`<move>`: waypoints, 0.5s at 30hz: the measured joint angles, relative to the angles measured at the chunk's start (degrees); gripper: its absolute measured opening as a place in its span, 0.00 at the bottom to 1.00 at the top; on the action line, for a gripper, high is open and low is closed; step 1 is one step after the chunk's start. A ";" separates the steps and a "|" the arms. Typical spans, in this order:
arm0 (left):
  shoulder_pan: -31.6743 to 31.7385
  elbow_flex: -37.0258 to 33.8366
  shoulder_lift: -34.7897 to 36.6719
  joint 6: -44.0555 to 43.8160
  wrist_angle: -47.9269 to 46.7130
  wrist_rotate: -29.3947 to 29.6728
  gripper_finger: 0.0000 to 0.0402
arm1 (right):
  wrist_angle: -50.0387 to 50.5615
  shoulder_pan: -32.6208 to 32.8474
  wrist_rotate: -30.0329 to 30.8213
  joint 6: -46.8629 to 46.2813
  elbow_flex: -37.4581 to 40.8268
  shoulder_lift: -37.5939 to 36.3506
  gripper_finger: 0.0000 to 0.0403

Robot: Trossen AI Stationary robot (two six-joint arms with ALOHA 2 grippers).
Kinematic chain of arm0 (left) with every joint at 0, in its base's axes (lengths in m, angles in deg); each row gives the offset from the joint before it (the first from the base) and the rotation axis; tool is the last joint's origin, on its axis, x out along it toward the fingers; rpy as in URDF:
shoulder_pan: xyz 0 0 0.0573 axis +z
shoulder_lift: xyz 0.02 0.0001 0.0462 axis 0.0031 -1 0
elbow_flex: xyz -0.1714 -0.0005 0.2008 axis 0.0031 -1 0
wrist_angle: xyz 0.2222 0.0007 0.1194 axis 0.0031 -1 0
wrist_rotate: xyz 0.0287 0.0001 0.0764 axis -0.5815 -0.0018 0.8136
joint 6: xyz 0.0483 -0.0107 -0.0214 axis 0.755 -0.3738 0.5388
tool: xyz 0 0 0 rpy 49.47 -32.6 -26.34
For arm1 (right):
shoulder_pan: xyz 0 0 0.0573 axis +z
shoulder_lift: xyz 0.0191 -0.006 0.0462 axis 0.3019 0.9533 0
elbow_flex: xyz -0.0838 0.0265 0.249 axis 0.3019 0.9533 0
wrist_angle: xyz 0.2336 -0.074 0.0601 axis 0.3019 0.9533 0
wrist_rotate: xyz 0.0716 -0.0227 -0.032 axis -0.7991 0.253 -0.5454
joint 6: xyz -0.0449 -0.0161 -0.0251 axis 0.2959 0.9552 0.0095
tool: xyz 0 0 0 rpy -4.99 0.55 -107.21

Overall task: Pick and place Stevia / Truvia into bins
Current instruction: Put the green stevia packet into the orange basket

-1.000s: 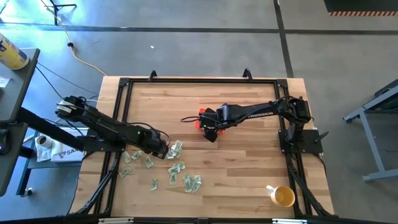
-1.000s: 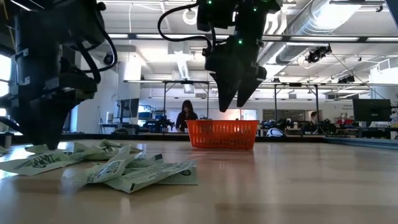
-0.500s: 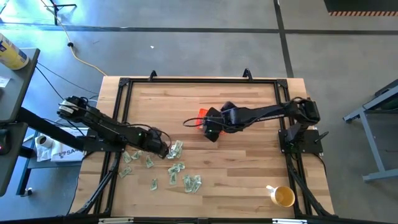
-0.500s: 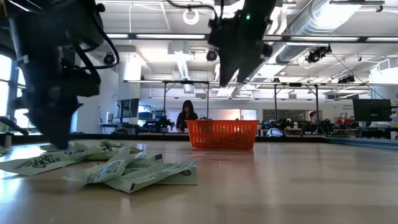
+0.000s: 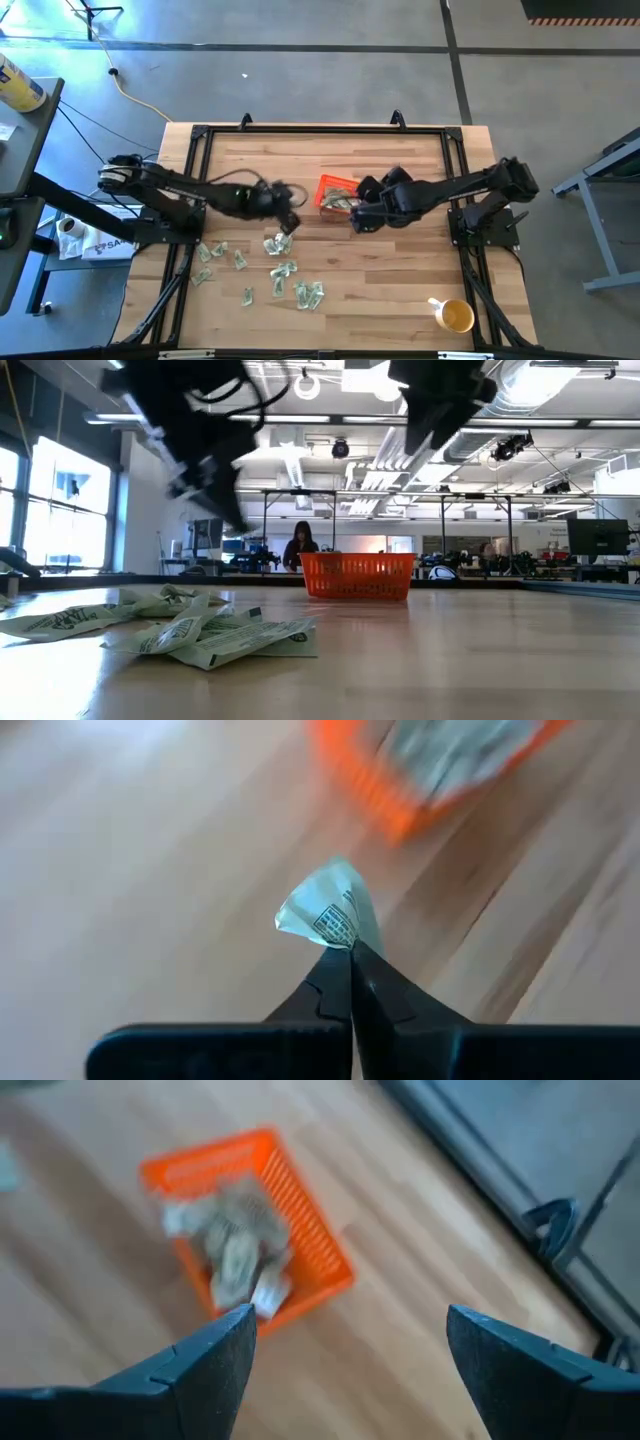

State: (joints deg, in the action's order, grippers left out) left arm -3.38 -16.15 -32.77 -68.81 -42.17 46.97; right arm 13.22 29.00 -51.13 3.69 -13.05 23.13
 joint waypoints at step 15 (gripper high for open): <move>15.96 25.05 -23.45 23.04 5.56 -29.37 0.20 | -4.02 10.70 -15.56 -16.28 10.93 0.04 0.79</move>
State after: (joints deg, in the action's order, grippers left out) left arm 12.58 8.89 -56.22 -45.77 -36.60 17.60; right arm 9.20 39.70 -66.69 -12.59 -2.12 23.17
